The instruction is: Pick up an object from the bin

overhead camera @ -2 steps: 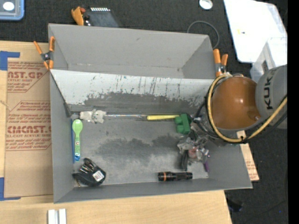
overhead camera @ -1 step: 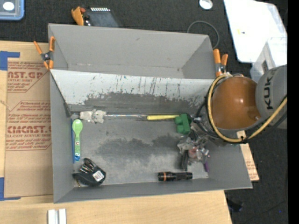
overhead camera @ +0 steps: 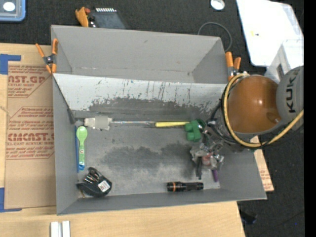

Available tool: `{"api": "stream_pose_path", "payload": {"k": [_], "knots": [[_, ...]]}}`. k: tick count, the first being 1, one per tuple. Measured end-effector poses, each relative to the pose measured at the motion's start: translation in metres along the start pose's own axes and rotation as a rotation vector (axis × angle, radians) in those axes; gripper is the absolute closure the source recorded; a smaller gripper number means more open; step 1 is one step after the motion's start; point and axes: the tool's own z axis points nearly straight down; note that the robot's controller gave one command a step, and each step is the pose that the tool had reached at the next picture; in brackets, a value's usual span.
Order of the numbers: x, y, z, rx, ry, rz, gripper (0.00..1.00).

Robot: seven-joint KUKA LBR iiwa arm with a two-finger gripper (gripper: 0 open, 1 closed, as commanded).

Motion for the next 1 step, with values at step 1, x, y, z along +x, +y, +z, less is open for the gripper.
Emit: {"api": "stream_pose_path", "payload": {"k": [1], "knots": [[-0.0008,0.0006,-0.0339,-0.002,-0.001,0.0,1.0]]}}
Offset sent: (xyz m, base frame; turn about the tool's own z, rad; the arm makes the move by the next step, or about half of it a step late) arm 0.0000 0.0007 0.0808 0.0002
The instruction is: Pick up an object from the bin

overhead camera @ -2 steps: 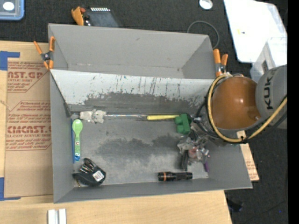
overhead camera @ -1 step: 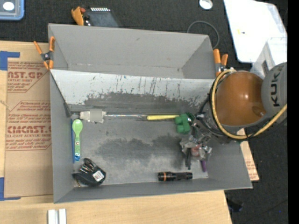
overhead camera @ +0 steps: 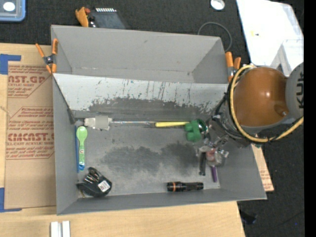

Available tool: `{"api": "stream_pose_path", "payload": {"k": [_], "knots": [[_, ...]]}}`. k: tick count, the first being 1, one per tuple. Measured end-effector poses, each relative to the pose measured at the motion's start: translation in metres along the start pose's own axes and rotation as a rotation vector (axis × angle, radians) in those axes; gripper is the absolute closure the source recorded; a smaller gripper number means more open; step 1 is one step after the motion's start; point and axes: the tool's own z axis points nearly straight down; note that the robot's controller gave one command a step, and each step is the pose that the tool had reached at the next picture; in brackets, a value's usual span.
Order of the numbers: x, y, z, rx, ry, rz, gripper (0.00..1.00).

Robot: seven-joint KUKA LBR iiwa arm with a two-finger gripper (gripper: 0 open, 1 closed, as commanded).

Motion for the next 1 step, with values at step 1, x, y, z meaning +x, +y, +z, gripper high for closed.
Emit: {"api": "stream_pose_path", "payload": {"k": [1], "knots": [[-0.0012,-0.0007,-0.0284,0.004,-0.003,0.0,1.0]]}}
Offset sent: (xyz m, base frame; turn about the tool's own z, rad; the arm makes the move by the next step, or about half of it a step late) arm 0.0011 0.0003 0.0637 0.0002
